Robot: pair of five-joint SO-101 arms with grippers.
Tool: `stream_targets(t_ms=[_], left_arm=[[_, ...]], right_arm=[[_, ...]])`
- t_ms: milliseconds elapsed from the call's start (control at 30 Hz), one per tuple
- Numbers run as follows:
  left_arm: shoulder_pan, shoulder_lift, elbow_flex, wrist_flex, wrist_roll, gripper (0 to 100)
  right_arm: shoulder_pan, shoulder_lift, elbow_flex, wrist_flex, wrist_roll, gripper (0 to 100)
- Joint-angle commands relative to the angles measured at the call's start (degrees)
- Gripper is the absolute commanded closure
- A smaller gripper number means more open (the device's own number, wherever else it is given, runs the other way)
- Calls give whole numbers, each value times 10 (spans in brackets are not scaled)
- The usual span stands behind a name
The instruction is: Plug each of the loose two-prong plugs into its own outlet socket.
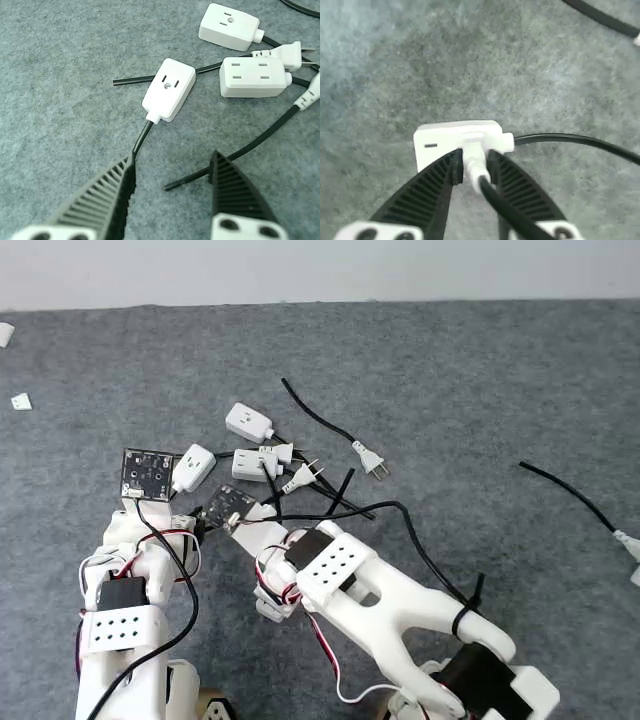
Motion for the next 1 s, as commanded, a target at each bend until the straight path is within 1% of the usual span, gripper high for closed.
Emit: stream_targets(t_ms=[0, 200, 433, 567, 600, 667, 733, 833, 967], left_arm=[[-3, -13, -2, -5, -6, 773], [-3, -13, -2, -5, -6, 773], [-3, -13, -2, -5, -6, 773], [-3, -13, -2, -5, -6, 773], [-3, -13, -2, -5, -6, 773], [-3, -13, -2, -5, -6, 773], [-3, -13, -2, -6, -6, 773], [-3, -13, -2, -6, -6, 773], [-3, -13, -2, -6, -6, 773]], right_arm=[[-1, 5, -3, -26, -52, 851], [-1, 0, -3, -43, -57, 800], [2, 0, -4, -39, -55, 798], [30, -33, -16, -14, -61, 798], [41, -50, -19, -7, -68, 798], [64, -85, -20, 0, -112, 799], [74, -113, -19, 0, -139, 800], [74, -133, -14, -3, -142, 800], [85, -125, -14, -4, -142, 800]])
